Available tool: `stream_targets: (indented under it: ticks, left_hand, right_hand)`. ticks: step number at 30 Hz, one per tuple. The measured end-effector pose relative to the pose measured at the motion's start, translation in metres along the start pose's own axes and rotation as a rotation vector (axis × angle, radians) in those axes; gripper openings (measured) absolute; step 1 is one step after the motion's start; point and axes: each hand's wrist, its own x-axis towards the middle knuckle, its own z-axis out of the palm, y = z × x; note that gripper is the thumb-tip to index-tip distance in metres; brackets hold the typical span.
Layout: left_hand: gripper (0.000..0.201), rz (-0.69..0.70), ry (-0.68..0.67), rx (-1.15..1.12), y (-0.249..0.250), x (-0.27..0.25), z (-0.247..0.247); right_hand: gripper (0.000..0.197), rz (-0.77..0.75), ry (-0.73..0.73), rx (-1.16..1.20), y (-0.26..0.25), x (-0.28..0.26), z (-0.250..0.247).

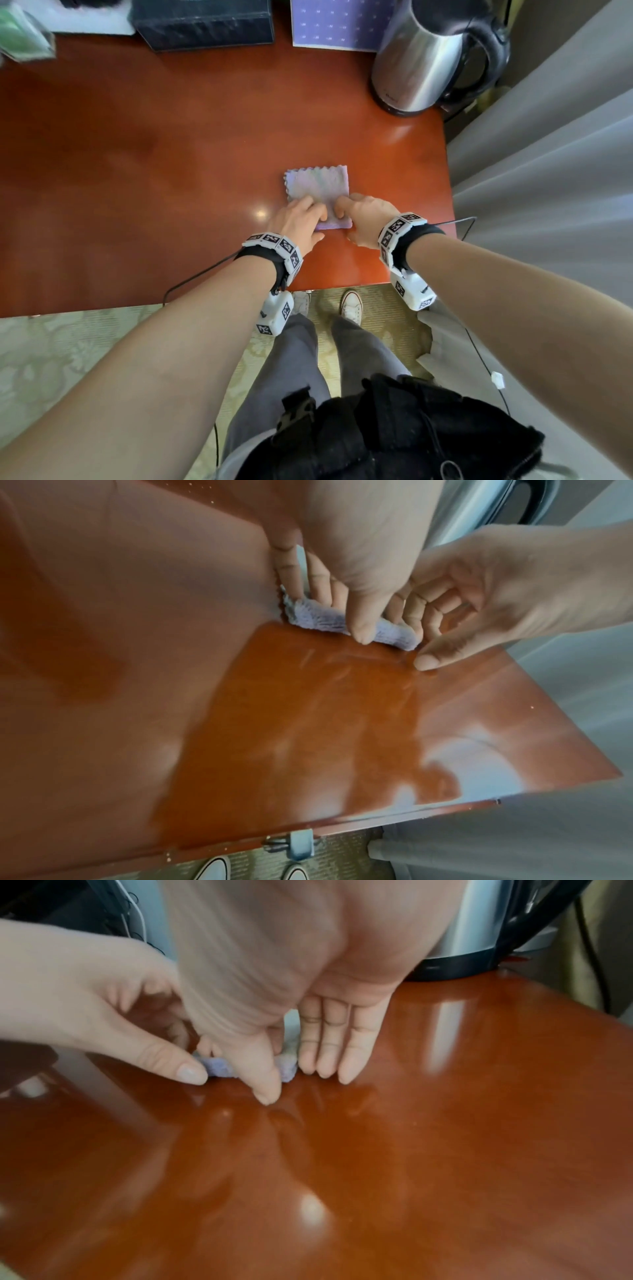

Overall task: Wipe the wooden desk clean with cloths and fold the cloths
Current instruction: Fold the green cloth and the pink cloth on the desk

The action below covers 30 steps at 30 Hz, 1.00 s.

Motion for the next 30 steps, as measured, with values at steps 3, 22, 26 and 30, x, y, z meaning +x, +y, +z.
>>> stream_targets:
  ticks: [3,22,26,30]
  left_hand:
    - [0.038,-0.015,0.011,0.033,0.003,0.004,0.002]
    - [0.011,-0.244,0.125,-0.329,0.027,0.019,-0.095]
    - [0.011,-0.295,0.053,-0.667,0.025,0.016,-0.150]
    - [0.006,-0.335,0.077,-1.005,0.023,0.004,-0.198]
  right_hand:
    - [0.034,0.019,0.070,0.046,-0.005,0.004,0.003]
    - [0.034,0.134,0.359,0.463,0.000,-0.022,-0.092]
    - [0.037,0.153,0.287,0.579,0.006,-0.033,-0.128]
    - [0.022,0.155,0.391,0.842,0.004,-0.047,-0.164]
